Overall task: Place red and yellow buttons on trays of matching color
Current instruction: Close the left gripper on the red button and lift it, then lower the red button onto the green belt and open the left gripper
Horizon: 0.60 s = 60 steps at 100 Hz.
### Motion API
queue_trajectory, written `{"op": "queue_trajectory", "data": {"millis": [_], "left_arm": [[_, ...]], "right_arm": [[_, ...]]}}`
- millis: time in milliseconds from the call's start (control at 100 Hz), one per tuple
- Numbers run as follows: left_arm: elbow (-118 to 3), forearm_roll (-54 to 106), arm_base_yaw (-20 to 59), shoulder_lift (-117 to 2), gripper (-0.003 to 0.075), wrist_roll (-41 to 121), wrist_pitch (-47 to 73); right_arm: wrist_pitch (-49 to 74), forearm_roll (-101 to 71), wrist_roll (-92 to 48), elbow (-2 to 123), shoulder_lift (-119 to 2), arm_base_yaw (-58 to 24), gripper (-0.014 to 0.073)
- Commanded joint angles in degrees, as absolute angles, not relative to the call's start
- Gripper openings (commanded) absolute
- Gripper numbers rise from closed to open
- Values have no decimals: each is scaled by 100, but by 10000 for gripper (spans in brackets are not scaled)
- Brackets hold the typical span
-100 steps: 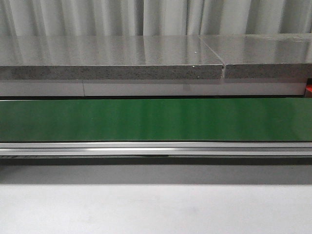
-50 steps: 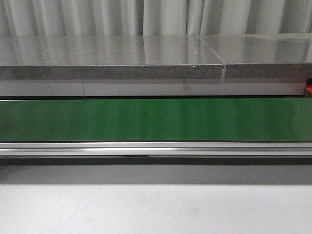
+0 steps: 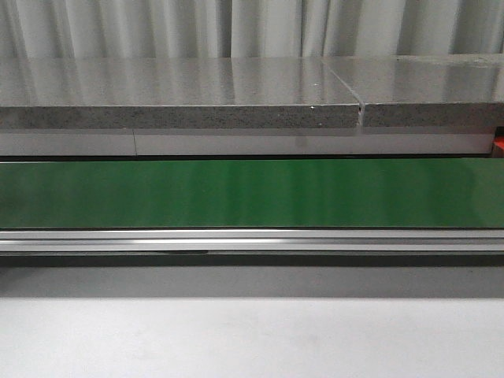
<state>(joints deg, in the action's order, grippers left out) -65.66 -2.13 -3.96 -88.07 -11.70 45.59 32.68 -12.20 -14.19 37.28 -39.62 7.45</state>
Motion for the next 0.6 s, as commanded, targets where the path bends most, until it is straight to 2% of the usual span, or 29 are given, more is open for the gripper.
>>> {"op": "queue_trajectory", "data": {"millis": [0,110,180,590], "left_arm": [[-6690,-340,-390,-8693,305,-1107,4476],[-6690,-340,-348,-8693,553,-1106,4456],[-6690,-340,-280,-8693,635,-1106,4433],[-7809,-328,283,-8693,641,-982,4929]], "right_arm": [[2926,-1214,-1447,3876,-3943,739,-68],[2926,-1214,-1447,3876,-3943,739,-68],[2926,-1214,-1447,3876,-3943,739,-68],[2926,-1214,-1447,3876,-3943,739,-68]]}}
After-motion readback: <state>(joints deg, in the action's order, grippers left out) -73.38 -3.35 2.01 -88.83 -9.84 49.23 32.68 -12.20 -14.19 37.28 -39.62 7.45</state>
